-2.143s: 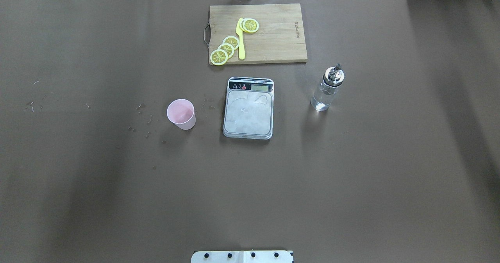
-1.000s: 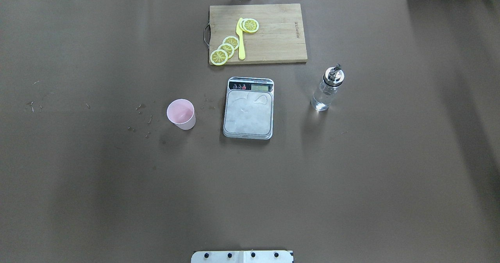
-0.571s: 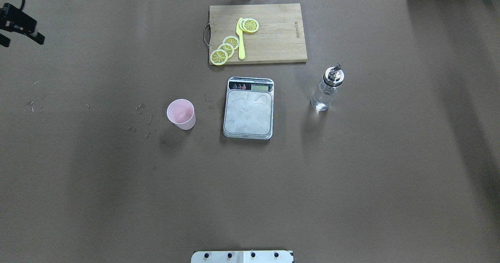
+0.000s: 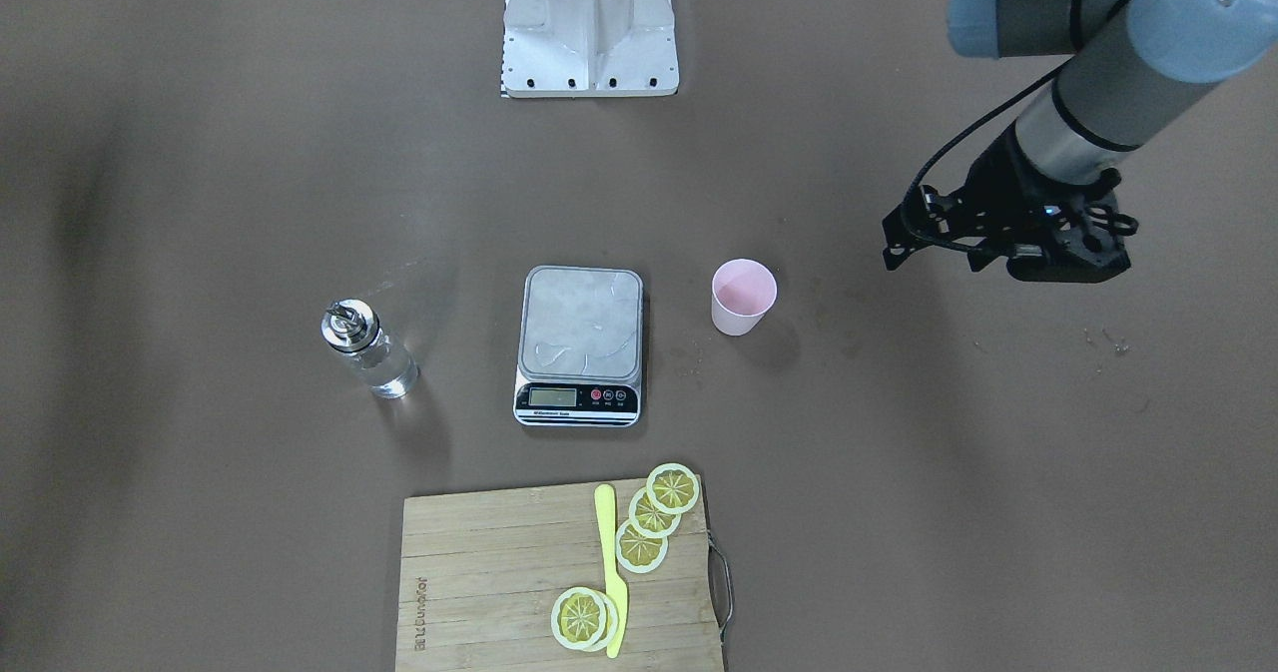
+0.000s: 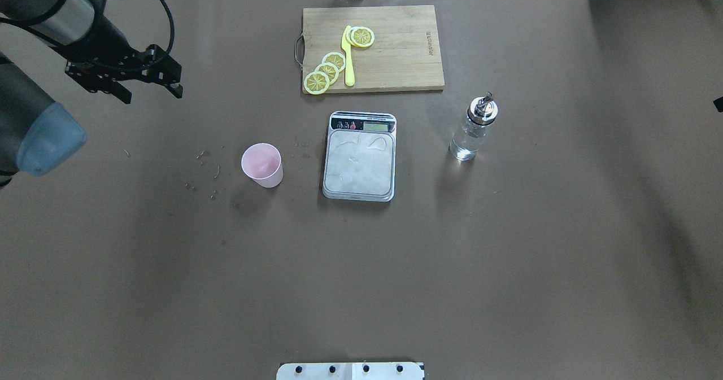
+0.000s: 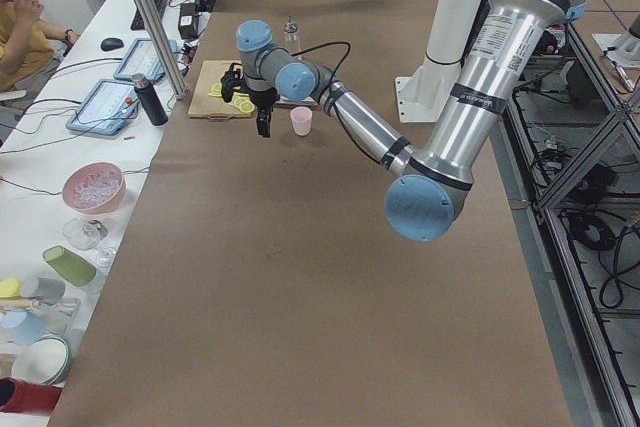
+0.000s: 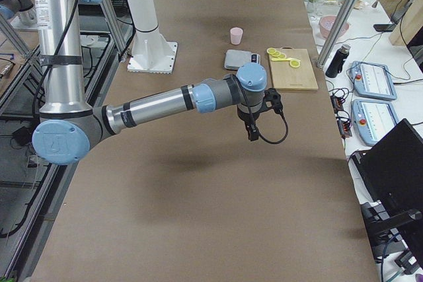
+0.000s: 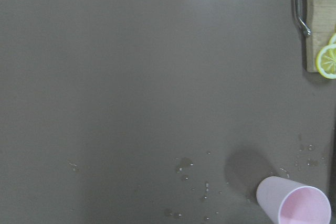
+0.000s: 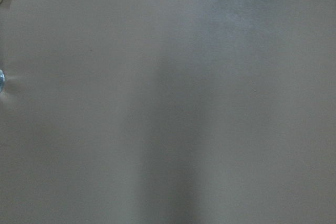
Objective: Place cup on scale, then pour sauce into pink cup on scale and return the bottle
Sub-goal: 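Move the left gripper to the pink cup while the right gripper approaches the glass bottle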
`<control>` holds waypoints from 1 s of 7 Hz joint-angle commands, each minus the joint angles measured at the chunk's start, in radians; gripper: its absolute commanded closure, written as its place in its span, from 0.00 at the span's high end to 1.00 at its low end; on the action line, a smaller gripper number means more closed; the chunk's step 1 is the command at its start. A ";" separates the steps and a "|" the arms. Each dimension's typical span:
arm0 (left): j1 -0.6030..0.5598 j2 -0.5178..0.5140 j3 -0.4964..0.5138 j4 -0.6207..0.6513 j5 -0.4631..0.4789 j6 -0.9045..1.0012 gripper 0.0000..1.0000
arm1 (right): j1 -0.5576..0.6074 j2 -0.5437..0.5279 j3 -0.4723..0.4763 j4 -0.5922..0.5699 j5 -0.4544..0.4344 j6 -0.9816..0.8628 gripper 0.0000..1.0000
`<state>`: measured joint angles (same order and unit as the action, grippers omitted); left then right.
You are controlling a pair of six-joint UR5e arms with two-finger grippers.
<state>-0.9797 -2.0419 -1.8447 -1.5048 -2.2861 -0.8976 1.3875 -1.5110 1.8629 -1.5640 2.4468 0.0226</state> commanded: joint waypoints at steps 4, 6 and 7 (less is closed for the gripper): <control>0.128 -0.072 0.178 -0.147 0.034 -0.047 0.97 | -0.180 0.162 0.013 0.012 -0.014 0.011 1.00; 0.168 -0.073 0.223 -0.178 0.077 -0.049 0.97 | -0.267 0.215 0.012 0.012 -0.067 0.011 1.00; 0.174 -0.073 0.248 -0.214 0.077 -0.056 0.97 | -0.290 0.218 0.004 0.027 -0.071 0.013 1.00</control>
<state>-0.8183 -2.1148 -1.6247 -1.6855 -2.2172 -0.9479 1.1326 -1.3062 1.8728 -1.5487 2.3911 0.0337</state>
